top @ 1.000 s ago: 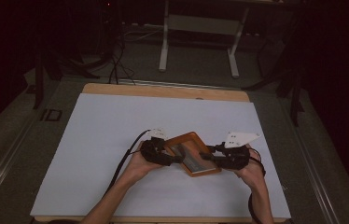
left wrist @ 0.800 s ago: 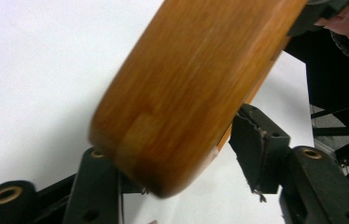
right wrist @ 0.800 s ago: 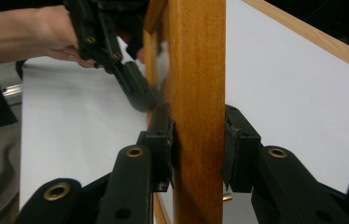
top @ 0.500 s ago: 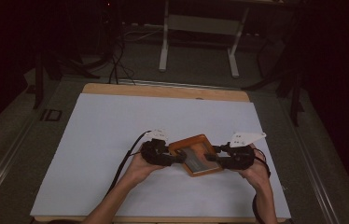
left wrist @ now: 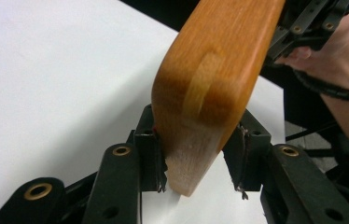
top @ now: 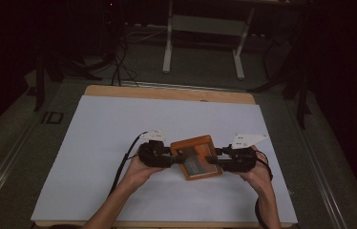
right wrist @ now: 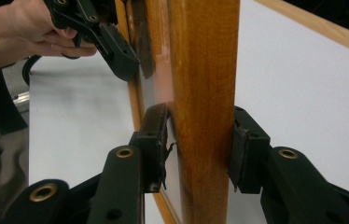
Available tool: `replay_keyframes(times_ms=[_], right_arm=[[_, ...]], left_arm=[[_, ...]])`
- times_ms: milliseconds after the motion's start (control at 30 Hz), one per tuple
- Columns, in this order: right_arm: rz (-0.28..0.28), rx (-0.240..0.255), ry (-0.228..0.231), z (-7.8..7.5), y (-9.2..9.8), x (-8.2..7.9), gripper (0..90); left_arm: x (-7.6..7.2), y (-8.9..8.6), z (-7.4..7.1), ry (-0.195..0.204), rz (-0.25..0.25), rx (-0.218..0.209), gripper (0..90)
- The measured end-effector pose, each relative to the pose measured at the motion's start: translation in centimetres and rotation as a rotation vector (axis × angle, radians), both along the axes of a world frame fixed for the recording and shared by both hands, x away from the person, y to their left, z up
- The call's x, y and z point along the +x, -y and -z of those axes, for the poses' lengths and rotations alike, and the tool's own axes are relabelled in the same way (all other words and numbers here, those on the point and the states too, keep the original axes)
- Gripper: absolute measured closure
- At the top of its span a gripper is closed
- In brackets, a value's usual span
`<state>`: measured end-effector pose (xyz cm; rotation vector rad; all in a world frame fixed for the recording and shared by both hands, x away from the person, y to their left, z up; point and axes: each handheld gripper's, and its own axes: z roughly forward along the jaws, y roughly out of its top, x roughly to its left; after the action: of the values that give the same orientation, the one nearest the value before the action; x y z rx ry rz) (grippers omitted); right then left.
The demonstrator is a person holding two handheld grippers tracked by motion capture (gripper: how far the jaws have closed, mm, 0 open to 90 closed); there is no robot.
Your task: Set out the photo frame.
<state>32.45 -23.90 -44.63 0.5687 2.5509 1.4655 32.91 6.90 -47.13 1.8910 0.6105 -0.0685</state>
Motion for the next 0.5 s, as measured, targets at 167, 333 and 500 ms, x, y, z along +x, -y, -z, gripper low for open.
replay_keyframes(times_ms=[167, 333, 500], right_arm=[[0.007, 0.000, 0.010, -0.3, -0.7, 0.0, 61.1], [0.022, 0.030, -0.012, 0.0, -1.0, 0.1, 60.9], [0.022, 0.053, -0.025, 0.3, -1.4, 0.3, 60.9]], left_arm=[[-0.2, -0.7, -0.6, 0.003, -0.023, -0.016, 62.0], [-0.1, -1.1, -0.9, -0.006, -0.043, -0.031, 62.0], [-0.2, -1.7, -1.2, -0.006, -0.055, -0.026, 62.0]])
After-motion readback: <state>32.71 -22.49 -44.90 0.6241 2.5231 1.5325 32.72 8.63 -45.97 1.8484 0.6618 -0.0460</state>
